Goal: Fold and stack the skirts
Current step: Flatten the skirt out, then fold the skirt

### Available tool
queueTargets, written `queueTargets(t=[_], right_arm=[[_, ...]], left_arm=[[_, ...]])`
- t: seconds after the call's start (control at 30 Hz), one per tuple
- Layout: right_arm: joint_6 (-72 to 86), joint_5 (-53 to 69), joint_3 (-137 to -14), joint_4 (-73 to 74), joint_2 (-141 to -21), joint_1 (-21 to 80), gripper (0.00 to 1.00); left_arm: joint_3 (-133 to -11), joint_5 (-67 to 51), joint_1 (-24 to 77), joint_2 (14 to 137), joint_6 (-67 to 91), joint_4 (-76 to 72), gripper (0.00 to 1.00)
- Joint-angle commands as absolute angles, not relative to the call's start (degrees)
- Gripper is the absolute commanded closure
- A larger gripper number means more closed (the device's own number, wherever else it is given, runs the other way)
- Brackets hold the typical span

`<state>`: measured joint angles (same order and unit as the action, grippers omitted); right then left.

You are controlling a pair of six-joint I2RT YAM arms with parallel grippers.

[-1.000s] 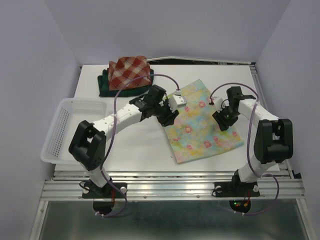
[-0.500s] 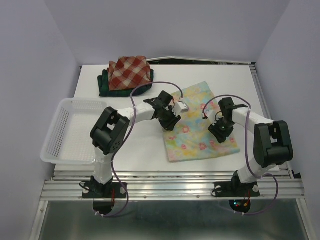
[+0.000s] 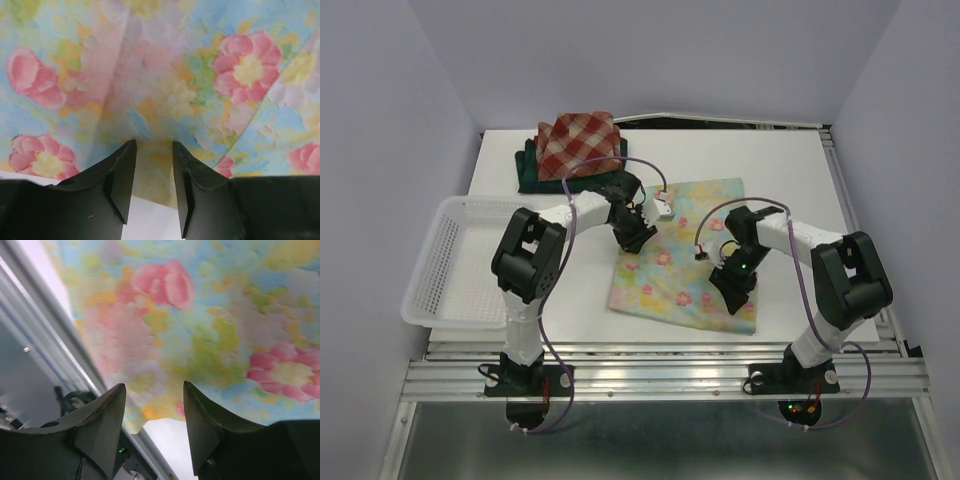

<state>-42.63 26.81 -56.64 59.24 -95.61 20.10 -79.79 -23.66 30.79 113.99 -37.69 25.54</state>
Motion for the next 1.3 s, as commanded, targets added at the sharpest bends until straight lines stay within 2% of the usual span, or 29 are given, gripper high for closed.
queueTargets(t=[0.0, 0.13, 0.3, 0.37, 0.5, 0.73, 1.0, 1.17, 1.27], right_arm=[[-45.44, 34.53, -65.97, 68.99, -96.5, 20.57, 0.44], [-42.64, 34.63, -78.46, 67.07, -96.06, 17.23, 0.44], [-38.85, 31.92, -96.91, 61.01, -104.84, 8.36, 0.38], [-36.14, 29.54, -102.72, 55.92, -108.44, 6.43, 0.38], [-31.74, 21.91, -114.42, 43.11, -117.83, 3.79, 0.38], [-37.34, 20.39, -120.23, 34.02, -128.48, 3.25, 0.38], [-45.08, 20.82, -117.69, 30.5, -135.17, 3.25, 0.37], [-50.35, 22.32, -115.67, 33.66, -136.84, 3.25, 0.4], [-52.03, 22.59, -114.79, 35.33, -137.55, 3.25, 0.47]], left_arm=[[-79.01, -28.99, 31.47, 108.46, -45.7, 34.98, 0.53], [-85.32, -33.83, 29.44, 106.26, -47.46, 38.05, 0.5], [-106.41, -40.6, 25.58, 113.19, -50.01, 49.04, 0.46], [-110.46, -40.52, 24.79, 116.18, -47.82, 48.35, 0.46], [-114.87, -36.23, 23.21, 119.08, -40.18, 37.81, 0.45], [-117.59, -35.33, 21.1, 123.74, -31.99, 29.44, 0.45], [-119.35, -35.25, 18.99, 127.44, -29.97, 28.65, 0.44], [-121.55, -34.02, 18.37, 130.16, -29.88, 29.53, 0.44], [-123.13, -32.44, 18.37, 132.36, -30.23, 29.88, 0.44]])
